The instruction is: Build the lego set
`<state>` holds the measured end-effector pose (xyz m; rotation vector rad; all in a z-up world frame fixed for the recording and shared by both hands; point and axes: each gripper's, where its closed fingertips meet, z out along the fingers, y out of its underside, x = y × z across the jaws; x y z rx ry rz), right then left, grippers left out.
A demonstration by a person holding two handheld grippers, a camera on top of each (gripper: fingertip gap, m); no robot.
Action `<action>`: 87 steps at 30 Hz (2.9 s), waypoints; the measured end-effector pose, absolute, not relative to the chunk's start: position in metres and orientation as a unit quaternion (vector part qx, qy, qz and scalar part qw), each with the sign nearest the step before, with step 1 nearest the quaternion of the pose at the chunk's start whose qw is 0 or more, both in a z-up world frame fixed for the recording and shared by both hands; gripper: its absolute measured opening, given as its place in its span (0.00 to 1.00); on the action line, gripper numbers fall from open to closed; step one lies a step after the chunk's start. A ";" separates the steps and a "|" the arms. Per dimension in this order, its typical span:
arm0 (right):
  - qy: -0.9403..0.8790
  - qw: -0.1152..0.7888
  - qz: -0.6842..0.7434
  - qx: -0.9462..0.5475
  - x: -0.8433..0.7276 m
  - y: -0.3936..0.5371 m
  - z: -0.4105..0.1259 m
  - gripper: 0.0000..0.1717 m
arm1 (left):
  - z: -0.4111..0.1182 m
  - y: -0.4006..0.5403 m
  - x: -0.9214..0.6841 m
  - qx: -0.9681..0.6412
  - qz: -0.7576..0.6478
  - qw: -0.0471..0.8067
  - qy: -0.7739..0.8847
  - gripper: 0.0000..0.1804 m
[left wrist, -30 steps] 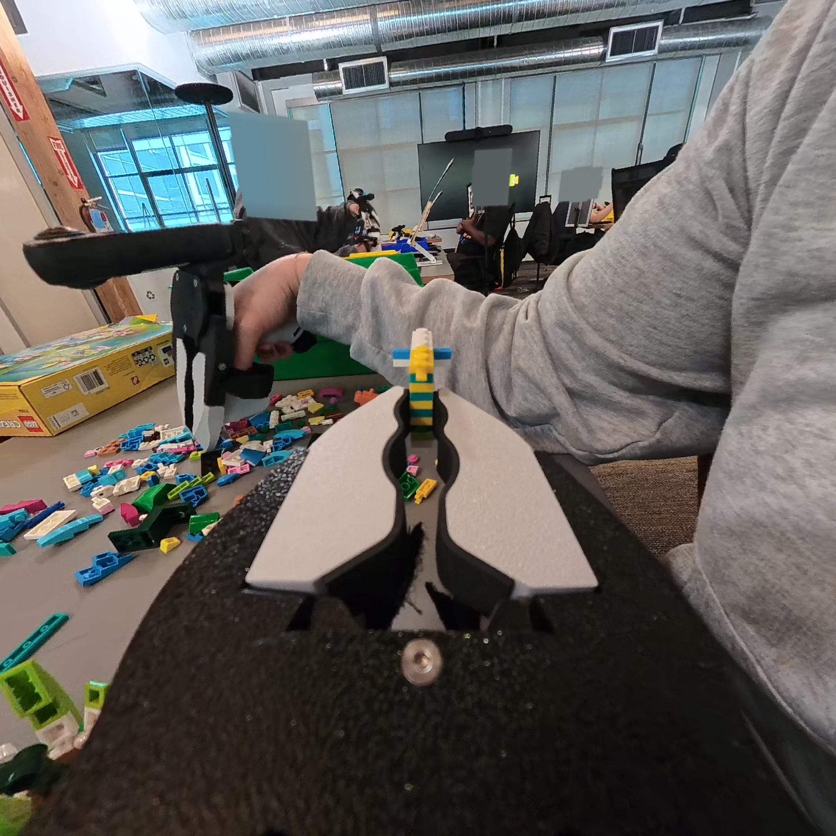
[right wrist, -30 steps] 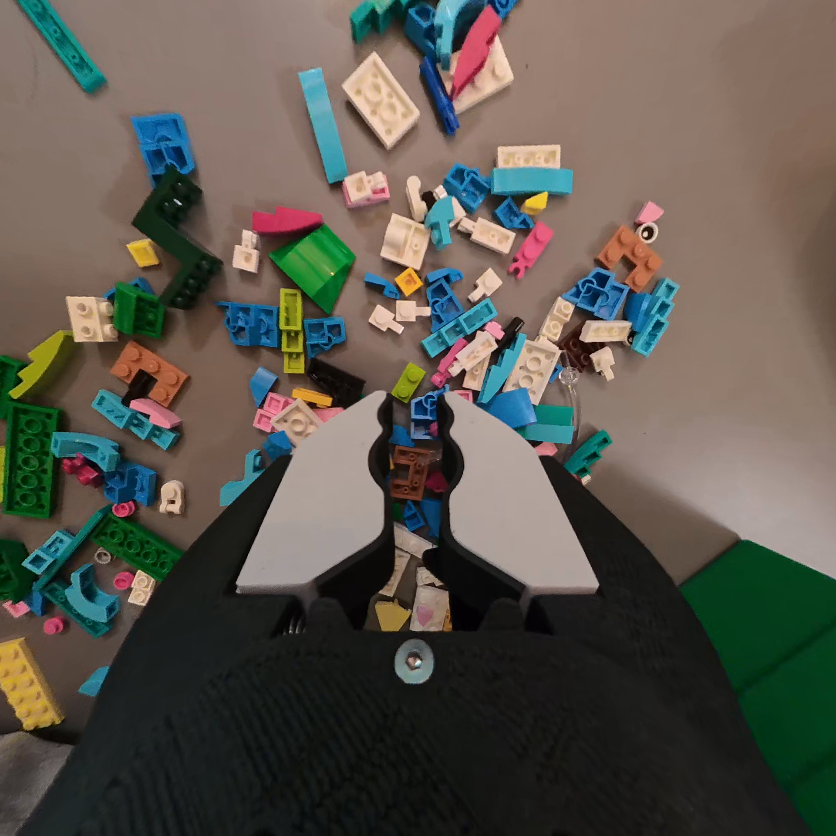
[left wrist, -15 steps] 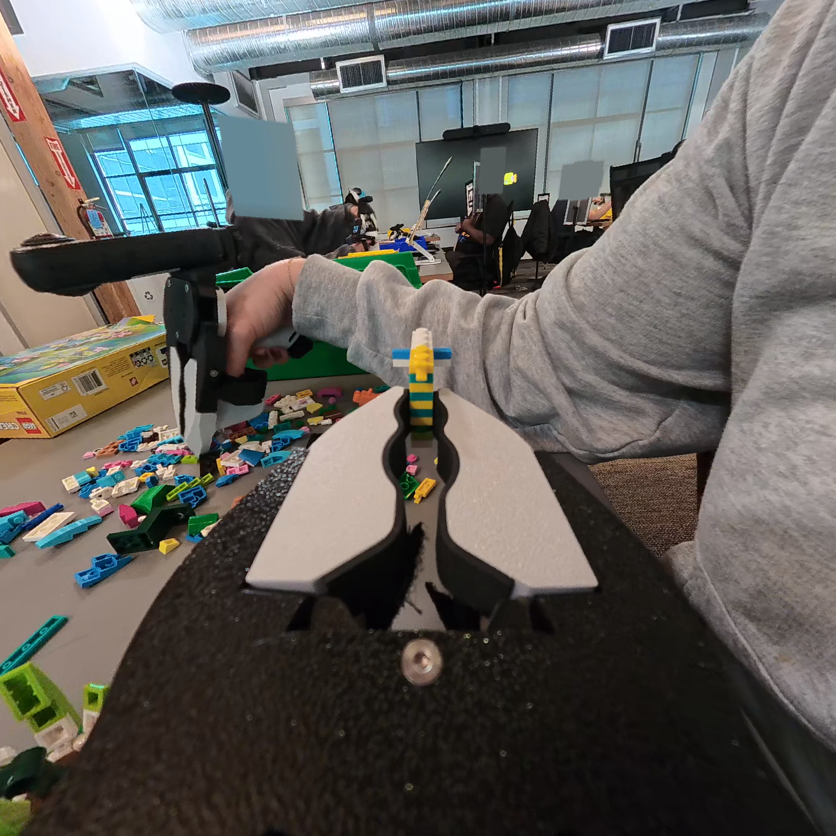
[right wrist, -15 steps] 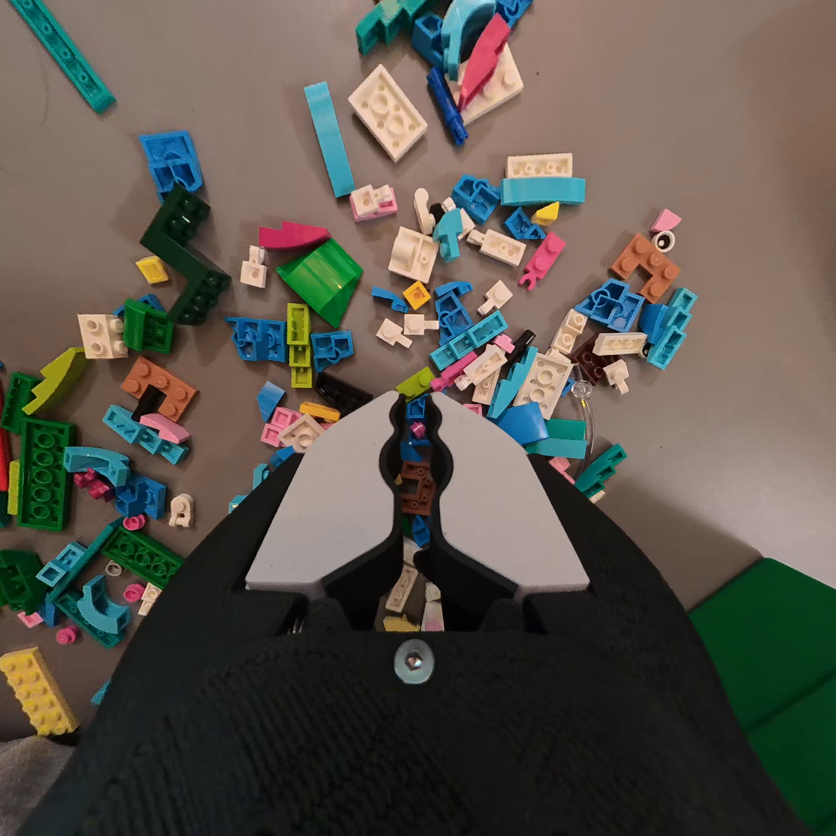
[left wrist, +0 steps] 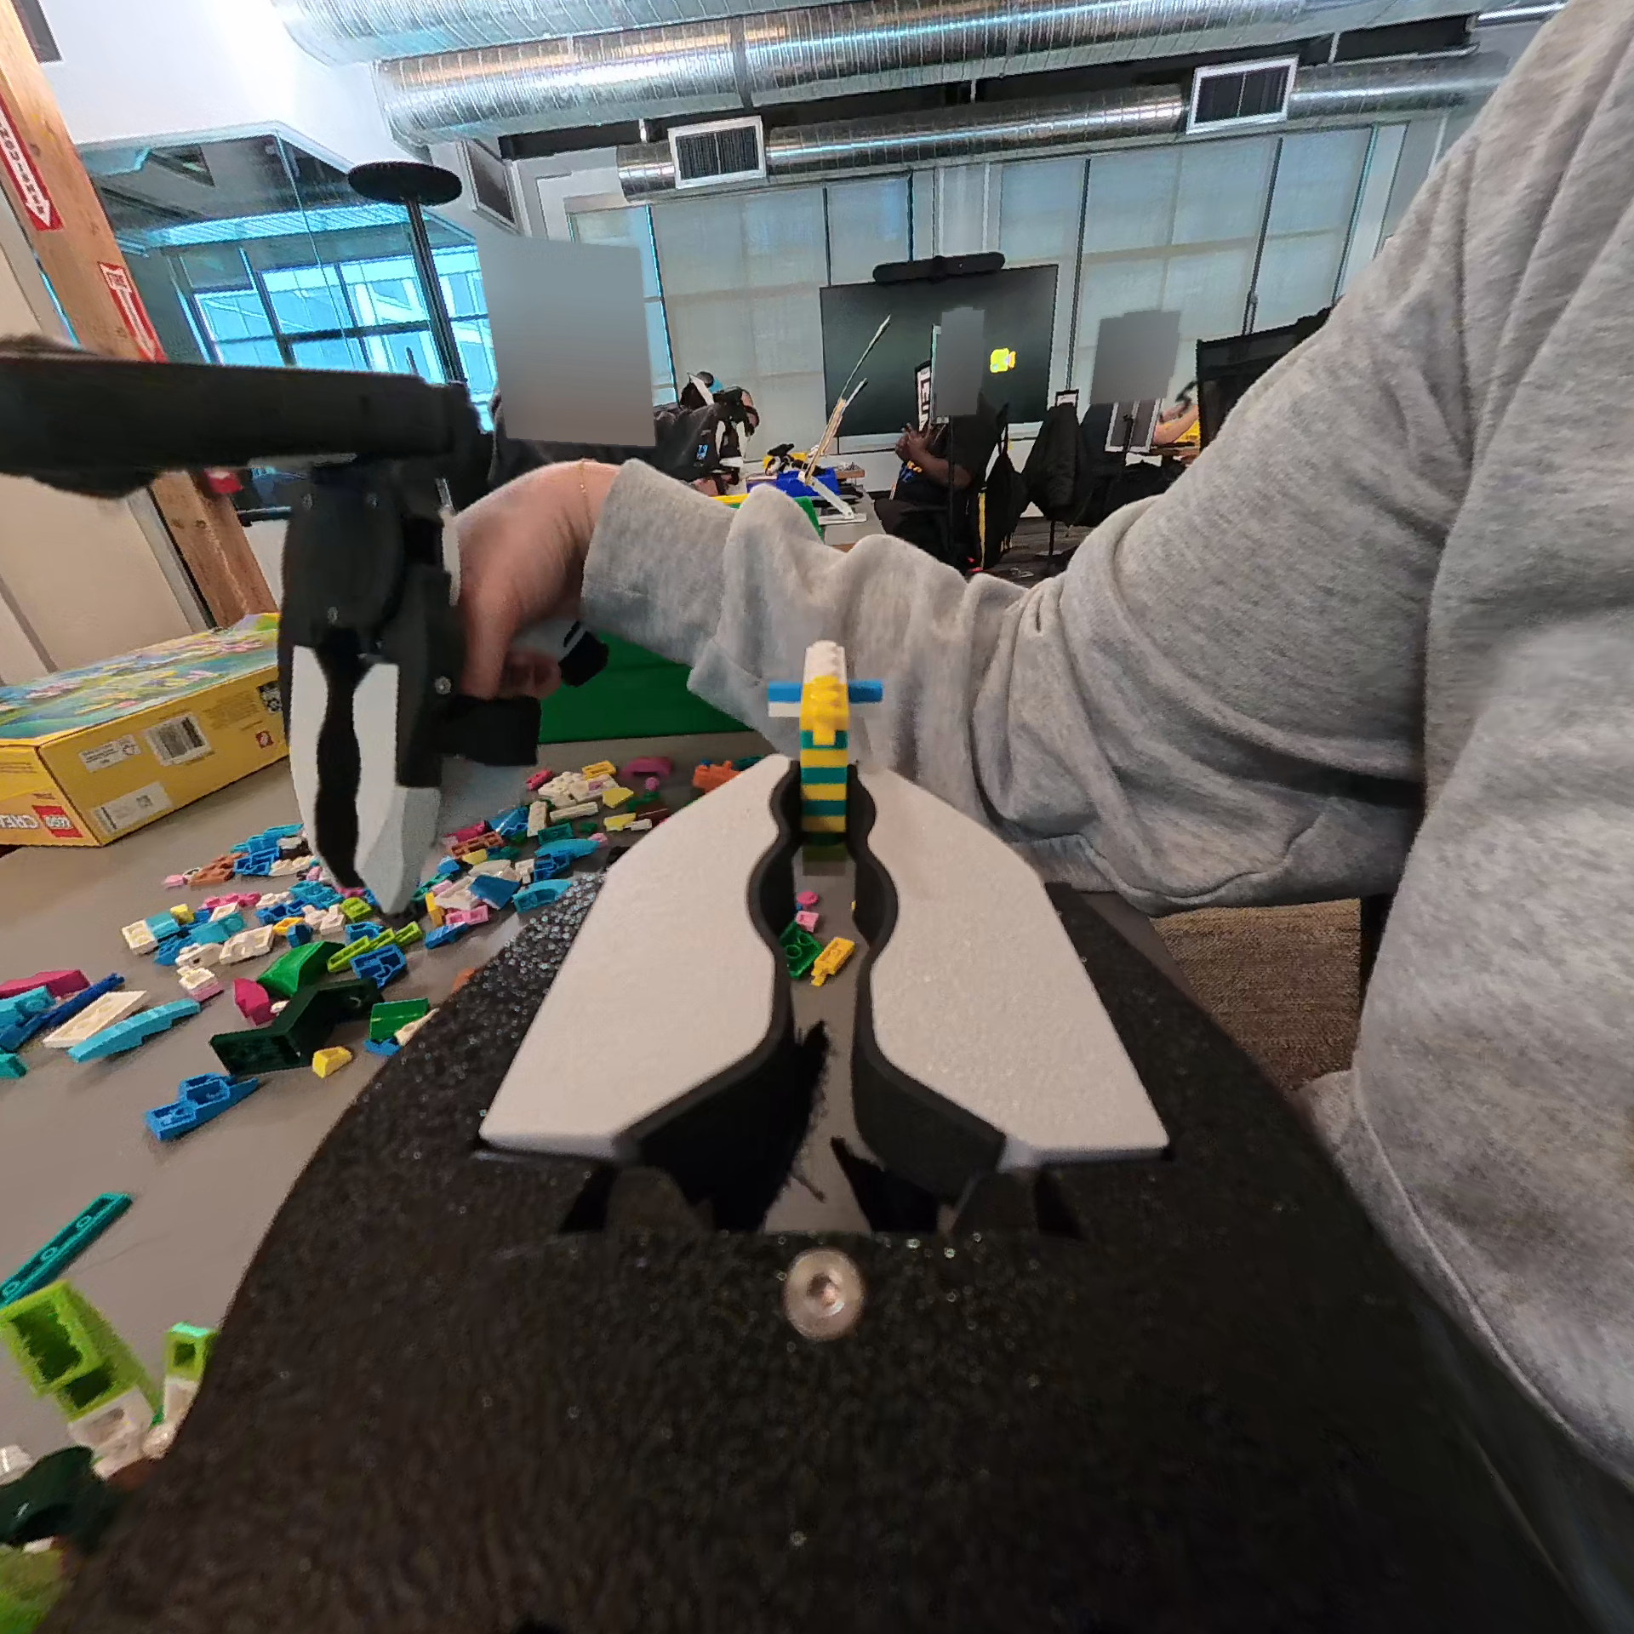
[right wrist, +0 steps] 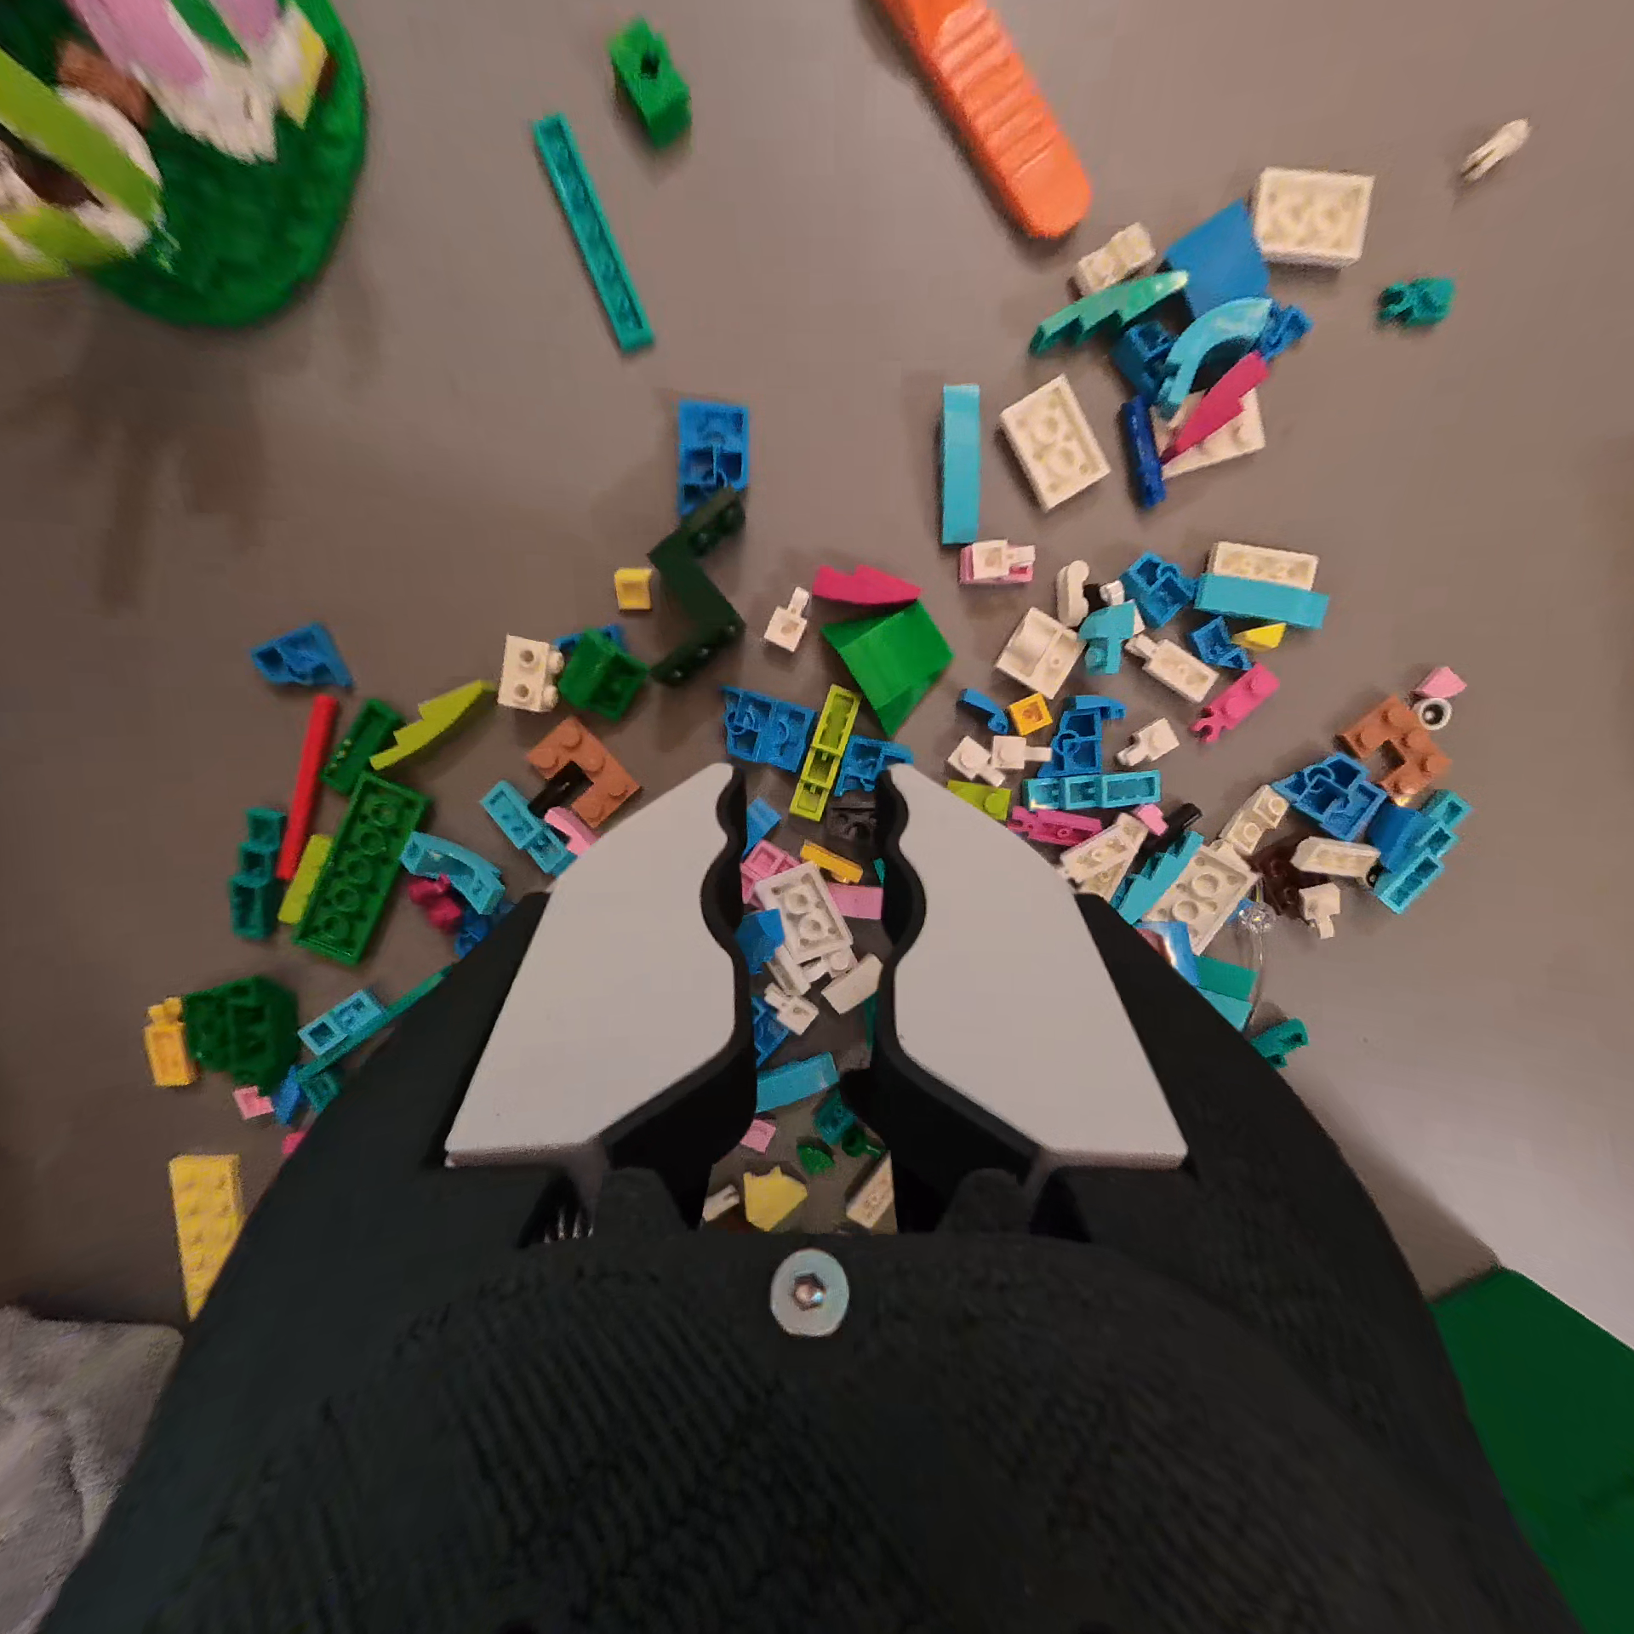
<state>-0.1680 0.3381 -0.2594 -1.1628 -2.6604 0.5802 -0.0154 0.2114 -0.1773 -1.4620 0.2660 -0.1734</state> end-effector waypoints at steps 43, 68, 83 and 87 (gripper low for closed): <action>-0.833 0.176 0.186 -0.490 -0.176 0.406 -0.246 0.15 | -0.177 0.211 -0.017 -0.664 -0.078 0.733 0.125 0.05; -0.892 0.099 0.189 -0.398 -0.189 0.329 -0.283 0.14 | -0.177 0.211 -0.019 -0.664 -0.076 0.733 0.128 0.05; -0.883 0.133 0.165 -0.419 -0.181 0.357 -0.265 0.14 | -0.178 0.211 -0.018 -0.664 -0.073 0.732 0.131 0.05; -0.866 0.141 0.153 -0.454 -0.176 0.381 -0.264 0.14 | -0.178 0.211 -0.017 -0.664 -0.074 0.732 0.131 0.05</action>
